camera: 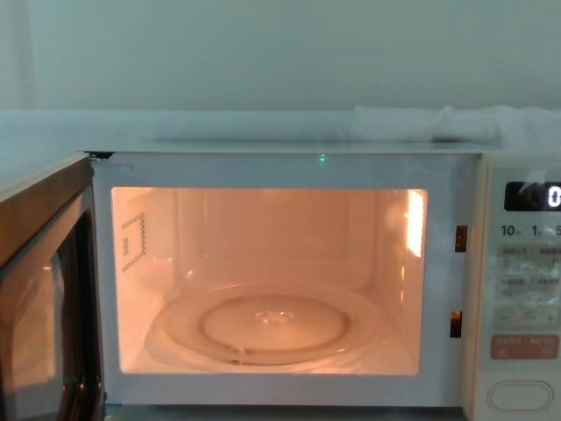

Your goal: Press the button to open the microwave door with one hand; close the microwave door with the other hand.

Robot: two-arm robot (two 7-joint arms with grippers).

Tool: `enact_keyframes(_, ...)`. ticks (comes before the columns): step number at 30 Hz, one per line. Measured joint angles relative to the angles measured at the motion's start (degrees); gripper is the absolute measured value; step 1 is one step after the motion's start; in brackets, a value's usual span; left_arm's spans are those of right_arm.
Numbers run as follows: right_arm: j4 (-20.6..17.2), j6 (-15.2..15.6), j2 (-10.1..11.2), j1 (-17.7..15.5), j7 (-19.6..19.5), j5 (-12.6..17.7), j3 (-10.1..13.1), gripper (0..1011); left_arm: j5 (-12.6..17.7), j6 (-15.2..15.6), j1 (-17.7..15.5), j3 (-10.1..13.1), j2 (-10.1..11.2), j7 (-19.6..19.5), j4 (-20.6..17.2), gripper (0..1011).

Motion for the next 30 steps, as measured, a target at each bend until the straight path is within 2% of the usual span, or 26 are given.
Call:
enact_keyframes(11, 0.06, -0.06, -0.02, 0.0, 0.07, 0.04, -0.02, 2, 0.0, 0.0, 0.0, 0.0, 0.0, 0.0, 0.0, 1001)
enact_keyframes(13, 0.05, -0.06, -0.03, 0.0, 0.06, 0.04, -0.02, 36, 0.0, 0.0, 0.0, 0.0, 0.0, 0.0, 0.0, 1001)
enact_keyframes(18, 0.05, -0.06, -0.05, 0.0, 0.0, 0.02, 0.01, 146, 0.0, 0.0, 0.0, 0.0, 0.0, 0.0, 0.0, 1001)
enact_keyframes(23, 0.05, -0.06, -0.07, 0.0, -0.02, 0.01, 0.04, 332, 0.0, 0.0, 0.0, 0.0, 0.0, 0.0, 0.0, 1001)
enact_keyframes(25, 0.06, -0.06, -0.08, 0.0, -0.03, 0.01, 0.05, 352, 0.0, 0.0, 0.0, 0.0, 0.0, 0.0, 0.0, 1001)
enact_keyframes(30, 0.05, -0.04, -0.08, 0.0, -0.06, -0.02, 0.05, 555, 0.0, 0.0, 0.0, 0.0, 0.0, 0.0, 0.0, 1001)
